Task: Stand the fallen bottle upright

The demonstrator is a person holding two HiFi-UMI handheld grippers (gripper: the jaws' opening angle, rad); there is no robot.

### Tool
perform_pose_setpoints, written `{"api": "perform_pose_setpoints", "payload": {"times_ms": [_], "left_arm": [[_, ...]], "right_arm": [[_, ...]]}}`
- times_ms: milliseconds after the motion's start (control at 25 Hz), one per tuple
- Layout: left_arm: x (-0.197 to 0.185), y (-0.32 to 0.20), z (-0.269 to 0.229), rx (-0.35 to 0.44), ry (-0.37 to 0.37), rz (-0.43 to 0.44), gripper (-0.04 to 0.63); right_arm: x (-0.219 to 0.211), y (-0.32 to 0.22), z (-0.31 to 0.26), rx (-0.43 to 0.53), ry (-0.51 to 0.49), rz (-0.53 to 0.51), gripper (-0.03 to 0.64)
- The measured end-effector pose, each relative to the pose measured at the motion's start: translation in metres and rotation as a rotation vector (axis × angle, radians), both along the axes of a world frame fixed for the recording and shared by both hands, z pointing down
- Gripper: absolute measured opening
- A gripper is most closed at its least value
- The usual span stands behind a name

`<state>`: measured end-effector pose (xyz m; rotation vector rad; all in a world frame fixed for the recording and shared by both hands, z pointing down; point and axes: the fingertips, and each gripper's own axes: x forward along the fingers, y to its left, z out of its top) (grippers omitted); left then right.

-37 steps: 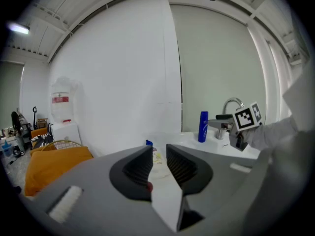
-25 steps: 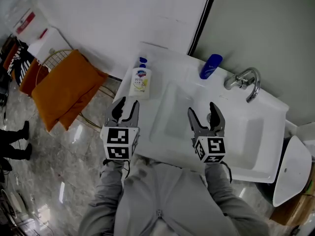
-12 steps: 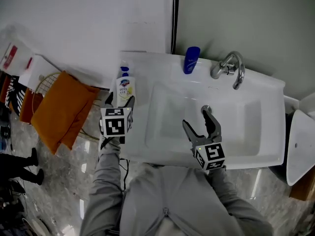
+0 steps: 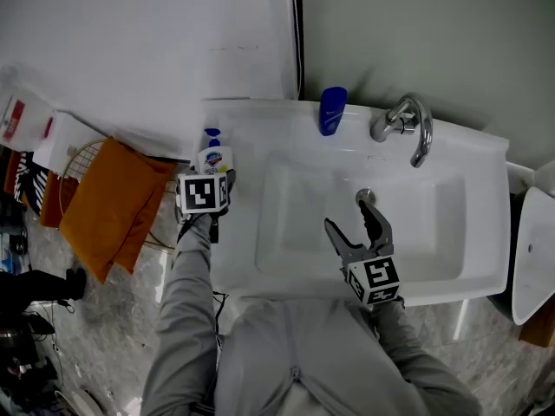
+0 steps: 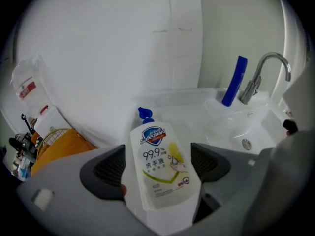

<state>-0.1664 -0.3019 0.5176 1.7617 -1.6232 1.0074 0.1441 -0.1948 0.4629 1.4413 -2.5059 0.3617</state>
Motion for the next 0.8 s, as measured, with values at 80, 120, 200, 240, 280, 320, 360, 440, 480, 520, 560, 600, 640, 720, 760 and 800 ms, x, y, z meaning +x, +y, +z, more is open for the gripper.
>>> {"api": "perform_pose_setpoints", "payload": {"times_ms": [80,120,200,240,280,320,360,440,480,520,560,600,640,720,760,800], "left_arm": [[-0.002,-0.006,0.005,-0.031,-0.01,-0.007,0.445],[-0.003,-0.007,0.008,-0.047,-0.016,-0.007,0.445],[-0.002,-0.009,0.015,-0.083,-0.016,-0.006,0.448],[-0.001,-0.01,0.018,-0.1,-0.009,-0.008,0.449],[0.0,-0.01,0.02,-0.116,-0.002,-0.01,0.451],[0.001,-0.011,0.022,-0.131,0.0,-0.011,0.453],[0.001,-0.012,0.024,-0.146,-0.005,-0.01,0.453],[0.002,-0.014,0.027,-0.173,-0.027,-0.006,0.456],[0.002,-0.015,0.028,-0.184,-0.041,-0.005,0.46],[0.001,-0.016,0.029,-0.194,-0.056,-0.006,0.46],[0.0,-0.017,0.03,-0.204,-0.073,-0.009,0.462],[-0.002,-0.017,0.031,-0.215,-0.091,-0.014,0.462],[-0.003,-0.016,0.032,-0.227,-0.111,-0.018,0.462],[-0.002,-0.015,0.033,-0.253,-0.15,-0.014,0.463],[0.001,-0.018,0.035,-0.257,-0.164,0.002,0.463],[0.004,-0.023,0.036,-0.248,-0.181,0.027,0.463]], "right_arm": [[0.001,-0.004,0.005,-0.01,-0.009,0.003,0.328],[0.002,-0.005,0.008,-0.017,-0.013,0.007,0.328],[0.006,-0.007,0.016,-0.033,-0.02,0.016,0.328],[0.008,-0.008,0.02,-0.041,-0.021,0.02,0.328],[0.01,-0.009,0.024,-0.048,-0.022,0.024,0.328],[0.012,-0.01,0.027,-0.052,-0.023,0.027,0.328],[0.014,-0.011,0.03,-0.055,-0.025,0.031,0.328],[0.019,-0.014,0.033,-0.059,-0.03,0.039,0.328],[0.022,-0.015,0.035,-0.06,-0.033,0.043,0.328],[0.025,-0.017,0.036,-0.061,-0.036,0.047,0.328],[0.027,-0.019,0.036,-0.062,-0.039,0.049,0.328],[0.029,-0.02,0.037,-0.064,-0.042,0.051,0.328],[0.03,-0.021,0.039,-0.066,-0.044,0.053,0.328],[0.033,-0.021,0.042,-0.073,-0.046,0.057,0.328],[0.034,-0.021,0.044,-0.077,-0.045,0.058,0.327],[0.035,-0.021,0.045,-0.08,-0.045,0.06,0.328]]}}
